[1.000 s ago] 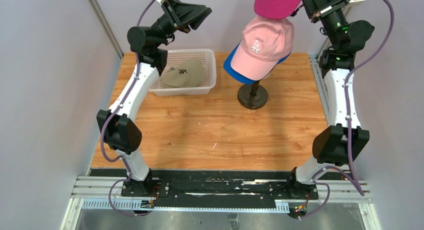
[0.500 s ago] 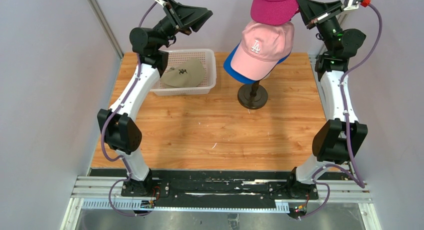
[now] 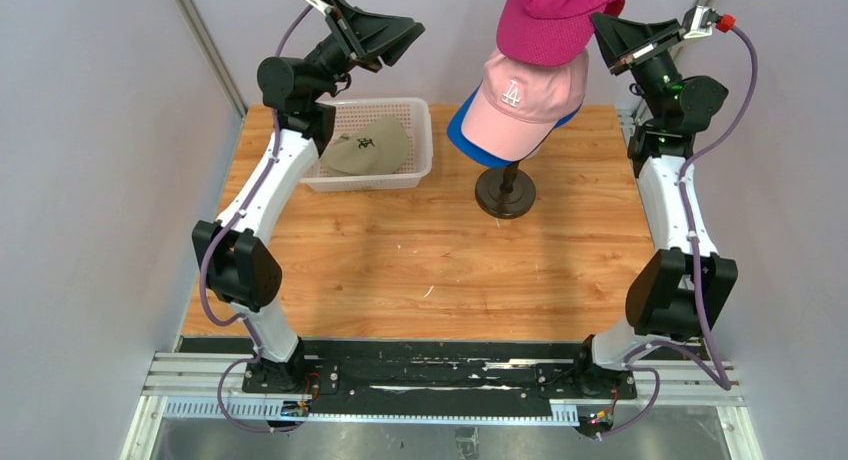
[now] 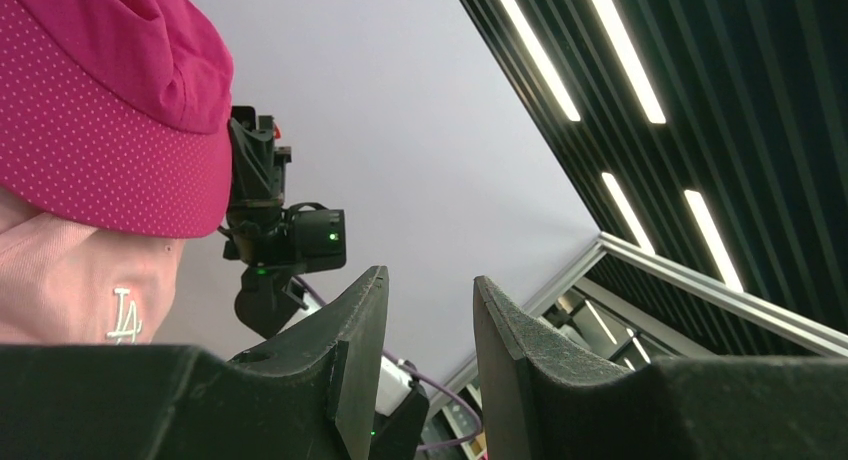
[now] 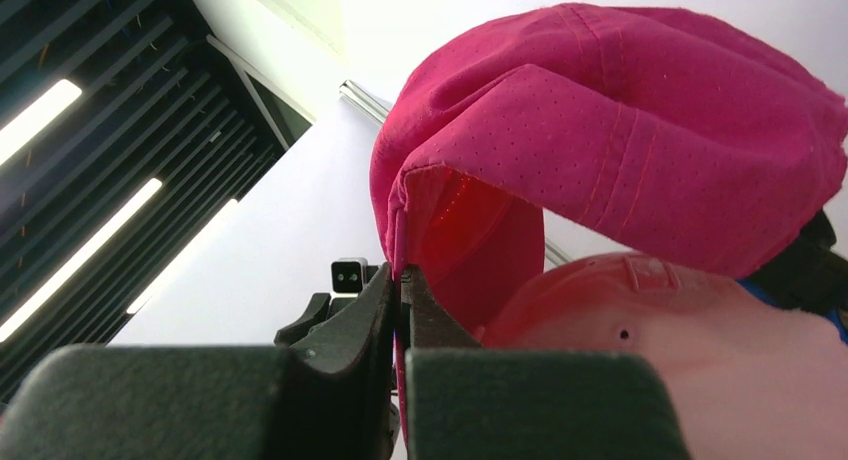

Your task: Stack the hats

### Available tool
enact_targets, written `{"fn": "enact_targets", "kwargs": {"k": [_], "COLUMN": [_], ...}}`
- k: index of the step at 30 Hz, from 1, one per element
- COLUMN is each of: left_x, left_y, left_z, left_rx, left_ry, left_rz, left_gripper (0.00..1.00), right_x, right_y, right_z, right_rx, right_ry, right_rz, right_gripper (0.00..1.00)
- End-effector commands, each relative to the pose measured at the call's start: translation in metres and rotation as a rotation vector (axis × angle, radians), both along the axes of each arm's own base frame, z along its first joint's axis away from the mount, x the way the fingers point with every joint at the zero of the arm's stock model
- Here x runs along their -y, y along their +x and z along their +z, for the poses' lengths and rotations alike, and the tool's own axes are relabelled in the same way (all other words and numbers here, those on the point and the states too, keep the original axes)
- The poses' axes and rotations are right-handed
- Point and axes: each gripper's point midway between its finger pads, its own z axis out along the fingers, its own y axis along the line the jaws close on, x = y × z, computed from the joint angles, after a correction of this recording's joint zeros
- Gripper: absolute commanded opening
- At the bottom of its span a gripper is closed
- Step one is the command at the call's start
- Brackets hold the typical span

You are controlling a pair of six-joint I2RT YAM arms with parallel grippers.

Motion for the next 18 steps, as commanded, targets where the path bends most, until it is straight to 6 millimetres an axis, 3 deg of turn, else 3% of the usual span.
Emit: {"fn": "enact_targets", "kwargs": {"k": [1,10,18], "left_x": [-0.005,-0.007,-0.008], "left_y": [-0.024,-0.031,-0.036], "left_z": [0.015,0.016,0.014], "left_rx": [0.08,0.082,0.084], "left_ry": [-0.005,-0.002,0.0], "left_rz": [0.005,0.006,0.003], "left_gripper": [0.41,0.41,0.41], "right_x": [-0.001,-0.006,-0.006], "right_y": [-0.039,-0.065,-0.07], "right_z": [0.021,0.014,-0.007], "right_rx": [0.103,0.096,0.066], "right_ry": [-0.026,-0.048,-0.038], "right_rz": [-0.002,-0.023,-0.025], "right_gripper": [0.0,0.01,0.01]}}
